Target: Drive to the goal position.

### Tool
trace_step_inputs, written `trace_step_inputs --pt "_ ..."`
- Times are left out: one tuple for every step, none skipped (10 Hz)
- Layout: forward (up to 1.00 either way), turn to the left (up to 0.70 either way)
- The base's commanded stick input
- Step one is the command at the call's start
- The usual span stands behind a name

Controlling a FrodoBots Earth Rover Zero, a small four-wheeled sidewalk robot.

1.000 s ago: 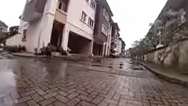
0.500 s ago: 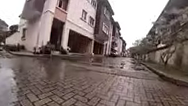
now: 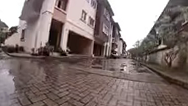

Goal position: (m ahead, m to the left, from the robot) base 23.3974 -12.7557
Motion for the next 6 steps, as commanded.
trace_step_inputs --pt "0.50 0.00" --pt "0.50 0.00" --pt "0.50 0.00" --pt "0.50 0.00" --pt "0.50 0.00" --pt "0.50 0.00"
